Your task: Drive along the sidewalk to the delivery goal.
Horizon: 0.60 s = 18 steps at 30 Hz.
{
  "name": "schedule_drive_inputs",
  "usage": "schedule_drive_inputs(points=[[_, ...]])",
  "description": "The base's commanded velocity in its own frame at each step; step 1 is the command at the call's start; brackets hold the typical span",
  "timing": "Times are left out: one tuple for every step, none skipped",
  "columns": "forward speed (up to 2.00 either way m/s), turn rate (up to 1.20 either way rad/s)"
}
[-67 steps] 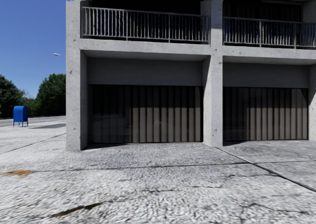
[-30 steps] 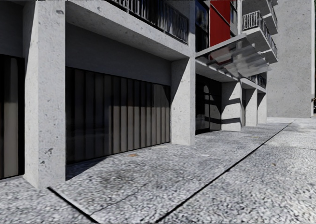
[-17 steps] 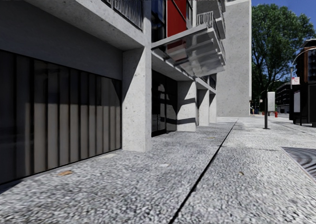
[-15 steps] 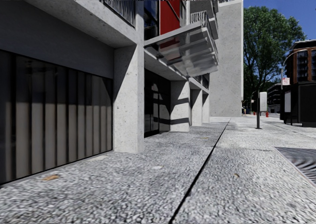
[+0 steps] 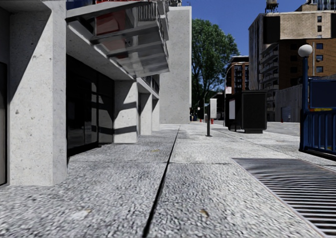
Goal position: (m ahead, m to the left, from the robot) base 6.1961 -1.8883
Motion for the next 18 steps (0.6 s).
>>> schedule_drive_inputs(points=[[1.69,-0.8],[1.69,-0.8],[1.69,-0.8],[1.69,-0.8],[1.69,-0.8],[1.69,-0.8],[1.69,-0.8],[1.69,-0.8],[1.69,-0.71],[1.69,-0.56],[1.69,-0.09],[1.69,-0.09],[1.69,0.0],[1.69,0.0],[1.69,0.0],[1.69,0.0],[1.69,0.0],[1.69,0.0]])
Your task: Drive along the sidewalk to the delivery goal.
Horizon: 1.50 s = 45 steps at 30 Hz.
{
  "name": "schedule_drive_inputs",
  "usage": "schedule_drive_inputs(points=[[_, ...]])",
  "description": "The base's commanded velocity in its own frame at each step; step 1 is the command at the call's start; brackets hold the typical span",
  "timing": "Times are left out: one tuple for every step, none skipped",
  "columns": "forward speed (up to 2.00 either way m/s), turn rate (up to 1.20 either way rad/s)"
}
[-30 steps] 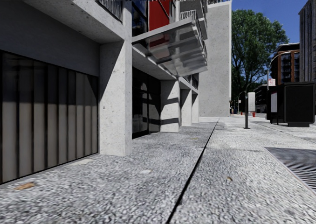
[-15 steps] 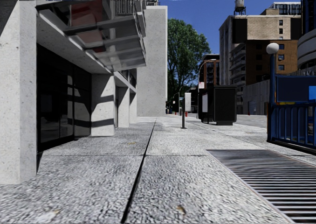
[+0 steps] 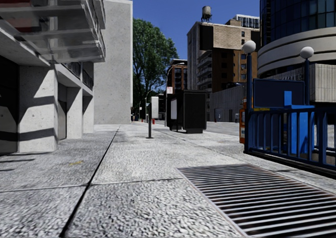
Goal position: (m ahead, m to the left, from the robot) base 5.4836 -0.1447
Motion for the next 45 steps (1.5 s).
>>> schedule_drive_inputs(points=[[1.69,0.0],[1.69,0.0],[1.69,0.0],[1.69,0.0],[1.69,0.0],[1.69,0.0],[1.69,0.0],[1.69,0.0],[1.69,0.0],[1.69,0.0],[1.69,0.0],[1.69,0.0],[1.69,0.0],[1.69,0.0],[1.69,0.0],[1.69,-0.09],[1.69,-0.37],[1.69,-0.37],[1.69,-0.49],[1.69,-0.52],[1.69,-0.53],[1.69,-0.53],[1.69,-0.53],[1.69,-0.53],[1.69,-0.53],[1.69,-0.53],[1.69,-0.53],[1.69,-0.53],[1.69,-0.53],[1.69,-0.53],[1.69,-0.53],[1.69,-0.53],[1.69,-0.53],[1.69,-0.53],[1.69,-0.53],[1.69,-0.53],[1.69,-0.53],[1.69,-0.53],[1.68,-0.46],[1.68,-0.46],[1.68,-0.23],[1.68,0.0],[1.68,0.0],[1.67,0.0],[1.67,0.0]])
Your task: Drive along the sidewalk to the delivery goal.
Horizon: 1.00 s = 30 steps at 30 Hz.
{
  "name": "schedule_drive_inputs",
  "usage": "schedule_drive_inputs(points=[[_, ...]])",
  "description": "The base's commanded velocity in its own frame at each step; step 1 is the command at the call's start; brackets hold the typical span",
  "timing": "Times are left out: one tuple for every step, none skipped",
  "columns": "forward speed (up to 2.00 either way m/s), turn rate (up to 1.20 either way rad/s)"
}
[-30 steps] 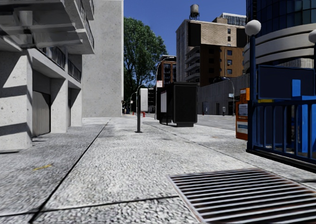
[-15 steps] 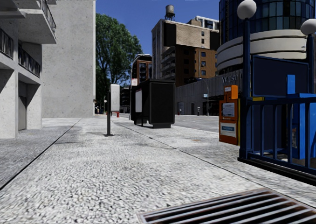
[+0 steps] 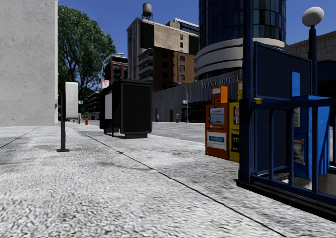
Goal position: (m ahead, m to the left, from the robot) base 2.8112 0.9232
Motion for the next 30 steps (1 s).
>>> schedule_drive_inputs(points=[[1.67,0.0],[1.67,0.0],[1.67,0.0],[1.67,0.0],[1.67,0.0],[1.67,0.0],[1.67,0.0],[1.67,0.0],[1.67,0.0],[1.67,0.0],[1.67,0.0],[1.67,0.0],[1.67,0.0],[1.67,0.0],[1.67,0.0],[1.67,0.05],[1.67,0.19],[1.67,0.19],[1.65,0.26],[1.58,0.29],[1.5,0.31],[1.42,0.31],[1.42,0.31],[1.35,0.31],[1.34,0.31],[1.33,0.31],[1.33,0.32],[1.33,0.32],[1.33,0.37],[1.33,0.39]])
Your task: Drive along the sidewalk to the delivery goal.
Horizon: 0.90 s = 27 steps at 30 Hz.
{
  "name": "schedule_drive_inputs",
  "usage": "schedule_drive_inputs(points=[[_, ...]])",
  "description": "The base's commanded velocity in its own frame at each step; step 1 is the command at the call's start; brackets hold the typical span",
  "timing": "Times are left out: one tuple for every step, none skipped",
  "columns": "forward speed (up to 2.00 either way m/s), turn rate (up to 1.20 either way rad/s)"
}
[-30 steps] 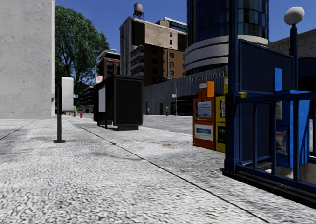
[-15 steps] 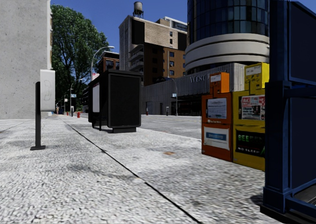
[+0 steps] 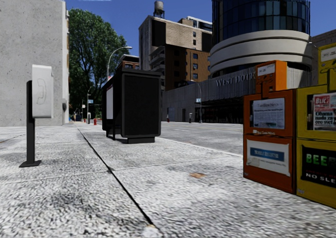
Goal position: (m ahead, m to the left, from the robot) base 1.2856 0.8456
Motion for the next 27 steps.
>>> schedule_drive_inputs(points=[[1.33,0.42],[1.33,0.44],[1.33,0.44],[1.33,0.45],[1.33,0.45],[1.34,0.45],[1.34,0.45],[1.34,0.45],[1.34,0.45],[1.35,0.45],[1.35,0.45],[1.35,0.45],[1.35,0.45],[1.35,0.45],[1.35,0.45],[1.35,0.45],[1.35,0.45],[1.35,0.45],[1.35,0.45],[1.35,0.43],[1.35,0.43],[1.35,0.41],[1.35,0.39],[1.35,0.39],[1.35,0.39],[1.35,0.39],[1.35,0.39]])
